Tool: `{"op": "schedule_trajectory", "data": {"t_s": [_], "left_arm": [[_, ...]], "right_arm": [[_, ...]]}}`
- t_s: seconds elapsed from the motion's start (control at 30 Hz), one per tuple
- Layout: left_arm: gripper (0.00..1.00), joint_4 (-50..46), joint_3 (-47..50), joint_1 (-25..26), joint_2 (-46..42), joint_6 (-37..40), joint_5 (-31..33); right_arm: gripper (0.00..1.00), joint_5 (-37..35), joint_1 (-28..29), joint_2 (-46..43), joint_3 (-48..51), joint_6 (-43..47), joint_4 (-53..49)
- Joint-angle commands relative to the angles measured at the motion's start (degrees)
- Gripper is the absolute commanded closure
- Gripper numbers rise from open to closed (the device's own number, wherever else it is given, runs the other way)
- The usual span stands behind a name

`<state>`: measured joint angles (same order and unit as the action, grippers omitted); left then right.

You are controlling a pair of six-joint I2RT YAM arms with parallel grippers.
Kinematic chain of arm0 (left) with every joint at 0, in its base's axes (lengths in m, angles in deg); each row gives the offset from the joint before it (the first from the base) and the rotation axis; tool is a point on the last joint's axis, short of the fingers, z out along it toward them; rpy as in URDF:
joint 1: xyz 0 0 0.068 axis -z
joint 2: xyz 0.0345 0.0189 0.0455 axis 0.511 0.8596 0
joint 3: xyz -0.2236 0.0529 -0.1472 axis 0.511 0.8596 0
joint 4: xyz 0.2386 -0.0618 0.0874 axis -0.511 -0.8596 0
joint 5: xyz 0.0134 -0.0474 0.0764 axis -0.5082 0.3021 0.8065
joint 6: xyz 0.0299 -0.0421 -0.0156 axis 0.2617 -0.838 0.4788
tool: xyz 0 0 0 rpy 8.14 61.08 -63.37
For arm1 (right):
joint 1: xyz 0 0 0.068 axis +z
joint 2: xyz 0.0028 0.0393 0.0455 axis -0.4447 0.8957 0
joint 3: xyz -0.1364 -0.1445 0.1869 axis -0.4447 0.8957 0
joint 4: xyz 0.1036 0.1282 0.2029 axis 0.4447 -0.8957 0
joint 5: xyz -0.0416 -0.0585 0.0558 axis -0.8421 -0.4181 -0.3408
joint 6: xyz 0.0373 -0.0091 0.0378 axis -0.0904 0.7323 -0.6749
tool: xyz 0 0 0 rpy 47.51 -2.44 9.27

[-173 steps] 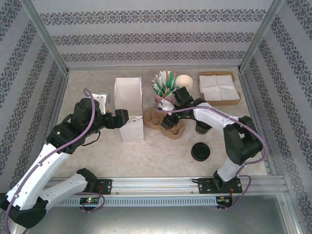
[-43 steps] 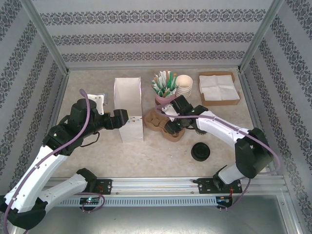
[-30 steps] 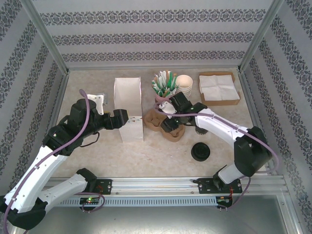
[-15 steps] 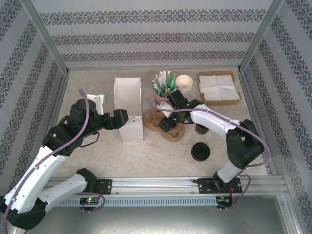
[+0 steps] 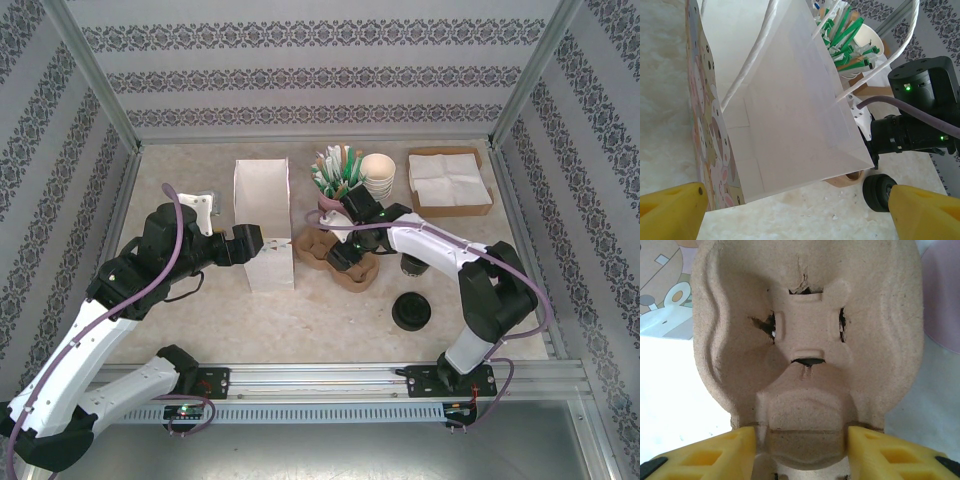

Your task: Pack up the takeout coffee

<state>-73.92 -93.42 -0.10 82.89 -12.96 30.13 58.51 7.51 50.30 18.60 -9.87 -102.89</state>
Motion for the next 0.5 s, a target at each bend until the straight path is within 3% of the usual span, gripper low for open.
{"op": "schedule_trajectory", "data": {"t_s": [0.0, 0.47], "left_arm": [[0.06, -0.11, 0.12, -0.51, -0.48, 0.11, 0.37], [0.06, 0.16, 0.43, -0.54, -0.88, -0.51, -0.25]], "right_arm": [[0.47, -1.06, 0.68, 1.33, -0.82, 1.00, -2.02], [0.61, -3.21, 0.53, -3.44, 2.51, -3.80, -2.21]]}}
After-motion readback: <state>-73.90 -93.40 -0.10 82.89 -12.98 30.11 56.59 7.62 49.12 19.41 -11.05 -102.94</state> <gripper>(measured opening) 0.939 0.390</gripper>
